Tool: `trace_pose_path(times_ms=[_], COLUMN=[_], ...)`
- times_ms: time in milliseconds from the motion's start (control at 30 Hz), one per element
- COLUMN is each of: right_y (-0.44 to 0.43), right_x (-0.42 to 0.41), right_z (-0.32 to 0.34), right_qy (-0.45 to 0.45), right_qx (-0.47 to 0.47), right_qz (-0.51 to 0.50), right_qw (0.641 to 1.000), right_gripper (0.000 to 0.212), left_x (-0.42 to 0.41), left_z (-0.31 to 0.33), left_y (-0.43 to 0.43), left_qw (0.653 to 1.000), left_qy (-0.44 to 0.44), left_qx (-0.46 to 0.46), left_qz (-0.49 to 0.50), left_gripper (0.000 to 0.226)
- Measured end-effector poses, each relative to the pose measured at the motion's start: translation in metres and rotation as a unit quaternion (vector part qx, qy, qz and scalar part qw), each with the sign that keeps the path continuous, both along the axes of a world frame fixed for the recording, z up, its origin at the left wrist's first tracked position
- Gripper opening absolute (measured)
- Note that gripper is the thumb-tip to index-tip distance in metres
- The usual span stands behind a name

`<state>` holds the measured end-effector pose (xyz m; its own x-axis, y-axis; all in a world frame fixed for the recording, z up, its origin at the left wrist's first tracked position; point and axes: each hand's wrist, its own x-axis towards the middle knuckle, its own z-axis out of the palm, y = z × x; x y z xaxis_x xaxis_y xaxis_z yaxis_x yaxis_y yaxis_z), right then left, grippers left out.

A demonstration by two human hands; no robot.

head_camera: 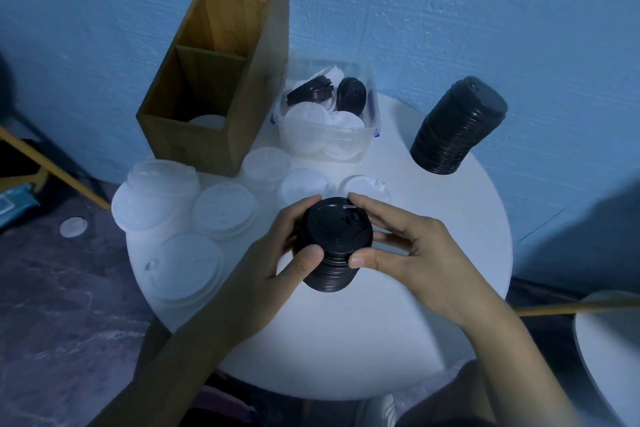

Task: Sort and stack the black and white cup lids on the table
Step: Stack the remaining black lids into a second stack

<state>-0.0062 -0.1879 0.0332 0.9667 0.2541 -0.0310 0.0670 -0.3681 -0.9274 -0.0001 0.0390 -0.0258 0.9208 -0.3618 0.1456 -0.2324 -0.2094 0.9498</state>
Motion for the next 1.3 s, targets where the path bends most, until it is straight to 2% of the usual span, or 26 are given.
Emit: trace_pose_path(times_ms=[200,333,400,500,533,600,667,767,933,1067,1167,1233,1300], right_y=[-0.006,0.001,0.010,0.018,0.019,0.019,0.020,0.021,0.019,0.011,0.007,0.007,0.006], right_x=[0.029,0.101,0.141,0.198,0.214,0.242,0.259,0.272,0.272,0.259,0.236,0.212,0.177], right_z=[0.030,0.036,0.034,0.035,0.033,0.029,0.029,0.029,0.028,0.044,0.058,0.063,0.068], right_qy=[0.025,-0.113,-0.184,-0.242,-0.246,-0.235,-0.187,-0.148,-0.188,-0.194,-0.183,-0.146,-0.097], right_qx=[0.006,-0.077,-0.151,-0.313,-0.373,-0.487,-0.533,-0.524,-0.514,-0.456,-0.329,-0.181,-0.035], right_qz=[0.058,-0.060,-0.097,-0.113,-0.098,-0.067,-0.044,-0.018,-0.051,-0.097,-0.133,-0.113,-0.070], right_qw=[0.998,0.989,0.966,0.912,0.889,0.839,0.824,0.839,0.835,0.863,0.917,0.966,0.992], right_gripper=[0.047,0.031,0.025,0.024,0.028,0.050,0.064,0.060,0.042,0.024,0.020,0.022,0.021], left_x=[0.003,0.004,0.004,0.005,0.006,0.007,0.008,0.008,0.008,0.009,0.007,0.007,0.007], left_z=[-0.003,-0.005,-0.006,-0.008,-0.010,-0.011,-0.011,-0.011,-0.010,-0.011,-0.009,-0.009,-0.008], left_y=[-0.003,-0.002,-0.003,-0.003,-0.003,-0.003,-0.002,-0.001,-0.001,-0.001,-0.002,-0.002,-0.003], left_qw=[1.000,0.999,0.999,0.998,0.998,0.998,0.998,0.996,0.996,0.996,0.997,0.997,0.997], left_qy=[-0.004,-0.026,-0.032,-0.034,-0.033,-0.029,-0.033,-0.039,-0.036,-0.036,-0.032,-0.028,-0.026], left_qx=[-0.008,-0.012,-0.015,-0.006,-0.002,0.009,0.028,0.050,0.050,0.048,0.036,0.033,0.033], left_qz=[0.013,0.026,0.033,0.046,0.049,0.051,0.055,0.061,0.060,0.058,0.058,0.061,0.062], left_gripper=[0.069,0.069,0.068,0.070,0.071,0.074,0.075,0.076,0.075,0.075,0.073,0.073,0.074])
